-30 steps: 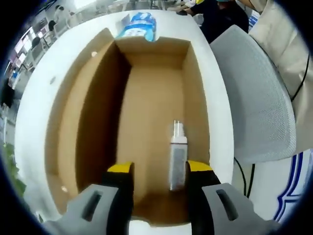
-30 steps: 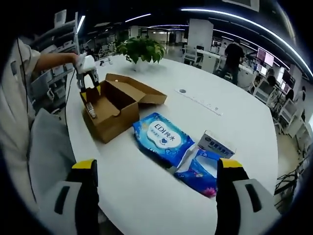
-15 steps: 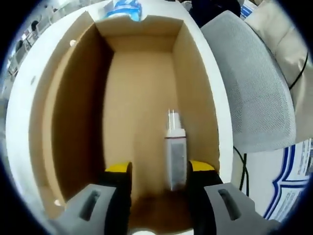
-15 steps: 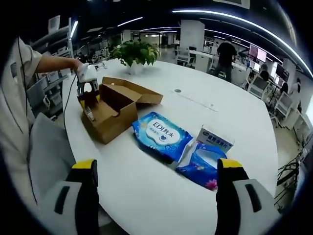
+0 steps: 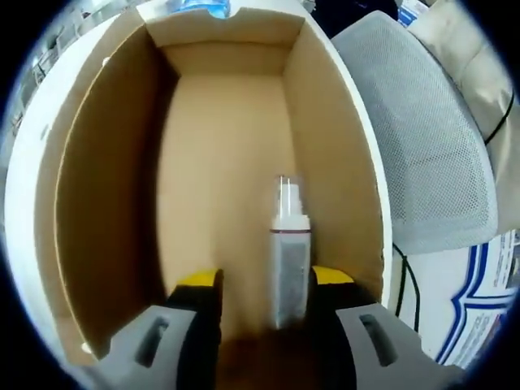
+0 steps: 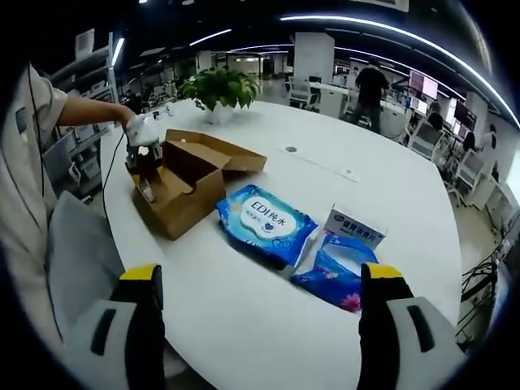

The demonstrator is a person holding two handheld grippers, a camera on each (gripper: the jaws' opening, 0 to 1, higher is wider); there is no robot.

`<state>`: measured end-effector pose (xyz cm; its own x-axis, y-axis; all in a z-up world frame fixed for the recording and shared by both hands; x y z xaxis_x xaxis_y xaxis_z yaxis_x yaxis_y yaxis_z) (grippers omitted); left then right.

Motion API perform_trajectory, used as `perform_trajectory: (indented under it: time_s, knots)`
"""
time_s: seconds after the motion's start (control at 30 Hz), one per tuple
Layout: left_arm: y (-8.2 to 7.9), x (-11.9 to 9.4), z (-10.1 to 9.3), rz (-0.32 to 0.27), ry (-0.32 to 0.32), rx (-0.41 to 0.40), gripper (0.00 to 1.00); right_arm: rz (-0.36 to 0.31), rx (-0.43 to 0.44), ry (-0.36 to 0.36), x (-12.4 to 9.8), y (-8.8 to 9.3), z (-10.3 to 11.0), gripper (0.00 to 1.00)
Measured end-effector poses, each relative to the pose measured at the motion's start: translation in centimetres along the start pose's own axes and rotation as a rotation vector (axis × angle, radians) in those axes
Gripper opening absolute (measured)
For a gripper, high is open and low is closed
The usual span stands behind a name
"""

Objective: Operate the shoe box by opening the lid, removing the specified soft item, and placing it in the target area until the item is outside and the box remains undamaged.

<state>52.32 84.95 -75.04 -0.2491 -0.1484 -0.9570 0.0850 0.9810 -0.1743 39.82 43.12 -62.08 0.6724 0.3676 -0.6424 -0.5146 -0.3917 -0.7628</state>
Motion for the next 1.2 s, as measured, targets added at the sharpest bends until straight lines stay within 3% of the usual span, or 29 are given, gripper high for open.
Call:
perform_trajectory:
  time_s: [0.5, 1.2]
  knots:
    - [-0.8, 0.4, -0.1, -0.073, -0.061, 0.027, 0.22, -0.026, 0.003, -0.017, 0.2, -0.6, 0.5, 0.94]
    - [-1.3, 0.6, -0.3, -0.083, -0.148, 0.106, 0.19, -0.089, -0.014, -0.091, 0.9, -2.6, 3.0, 0.91]
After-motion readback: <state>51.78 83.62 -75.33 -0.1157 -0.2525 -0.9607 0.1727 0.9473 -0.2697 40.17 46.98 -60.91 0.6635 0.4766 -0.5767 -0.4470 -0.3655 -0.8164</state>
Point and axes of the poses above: the point that each gripper's makers call its tool centre point, and the gripper's own axes: x roughly forward along the fingers, z roughly to its left, y roughly out of its underside, the point moved 4 cm from there along -x, roughly backward along the fingers, and after that the axes turned 6 degrees about -x, right-handed, at the moved point
